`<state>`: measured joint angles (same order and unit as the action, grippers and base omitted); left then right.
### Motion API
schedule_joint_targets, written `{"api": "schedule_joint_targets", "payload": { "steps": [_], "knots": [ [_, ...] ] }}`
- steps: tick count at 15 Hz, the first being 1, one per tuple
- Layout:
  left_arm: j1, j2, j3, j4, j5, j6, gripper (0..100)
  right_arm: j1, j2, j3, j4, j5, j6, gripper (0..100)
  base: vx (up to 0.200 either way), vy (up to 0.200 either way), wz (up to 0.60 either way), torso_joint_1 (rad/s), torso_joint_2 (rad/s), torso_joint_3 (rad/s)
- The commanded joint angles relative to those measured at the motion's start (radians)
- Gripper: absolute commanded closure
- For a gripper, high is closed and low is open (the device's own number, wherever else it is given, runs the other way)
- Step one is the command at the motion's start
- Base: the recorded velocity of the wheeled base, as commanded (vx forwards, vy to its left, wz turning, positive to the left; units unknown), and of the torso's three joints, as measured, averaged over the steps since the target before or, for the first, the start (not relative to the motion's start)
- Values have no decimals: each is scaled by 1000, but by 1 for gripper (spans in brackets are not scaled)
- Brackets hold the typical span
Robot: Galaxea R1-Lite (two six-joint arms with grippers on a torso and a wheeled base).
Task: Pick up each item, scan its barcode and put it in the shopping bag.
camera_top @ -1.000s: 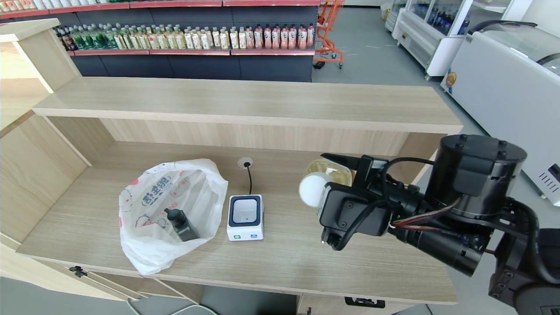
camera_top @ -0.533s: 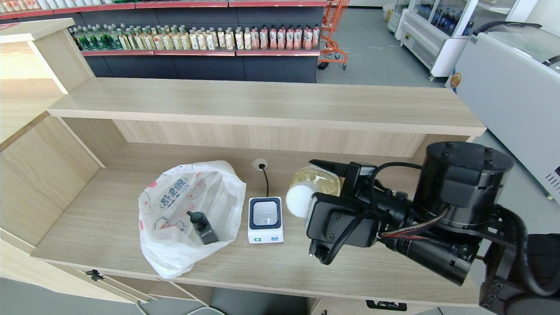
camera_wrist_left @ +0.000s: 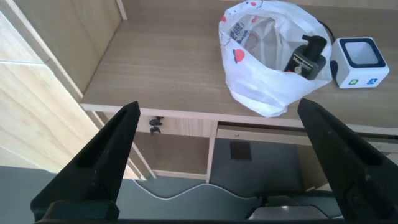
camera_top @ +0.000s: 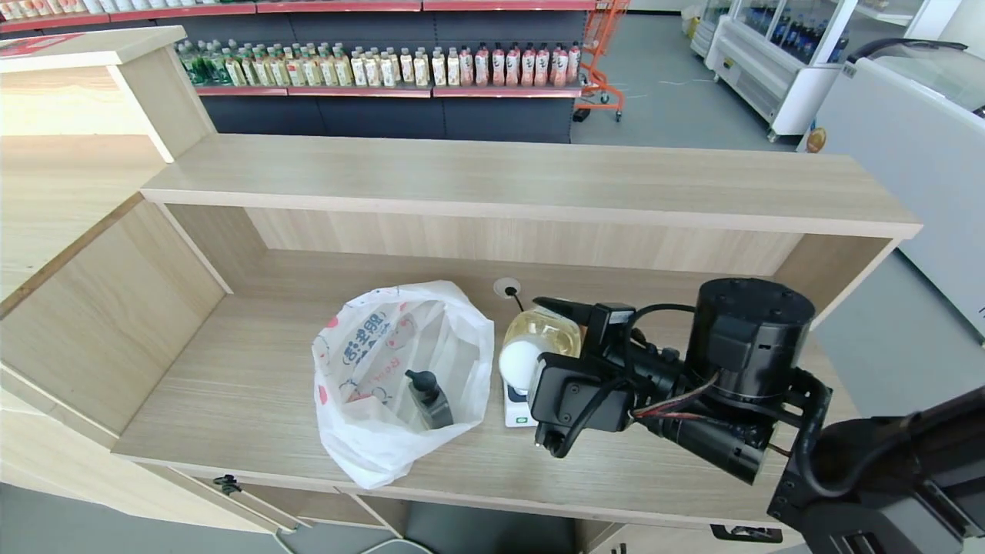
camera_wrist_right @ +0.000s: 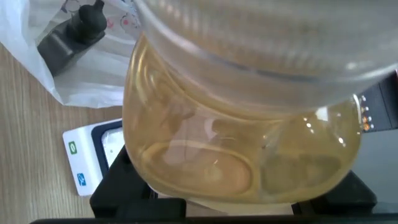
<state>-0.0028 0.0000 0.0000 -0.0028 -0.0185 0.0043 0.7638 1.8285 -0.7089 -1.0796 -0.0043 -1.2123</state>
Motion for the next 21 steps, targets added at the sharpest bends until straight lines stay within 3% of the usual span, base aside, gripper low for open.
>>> {"api": "schedule_joint_targets", "payload": {
  "steps": [1,5,13,16,21],
  "knots": [
    [0,2,0,0,0,0,0,-66,55,66,-63,32,-19,100,0,200,0,-2,7,7],
    [0,2,0,0,0,0,0,-169,127,201,-307,109,-23,100,0,0,0,0,0,0],
    [0,2,0,0,0,0,0,-232,213,194,-339,202,-26,100,0,0,0,0,0,0],
    [0,2,0,0,0,0,0,-233,319,157,-491,221,-18,100,0,0,0,0,0,0],
    [0,2,0,0,0,0,0,-236,360,144,-491,231,-18,100,0,0,0,0,0,0]
  ]
}}
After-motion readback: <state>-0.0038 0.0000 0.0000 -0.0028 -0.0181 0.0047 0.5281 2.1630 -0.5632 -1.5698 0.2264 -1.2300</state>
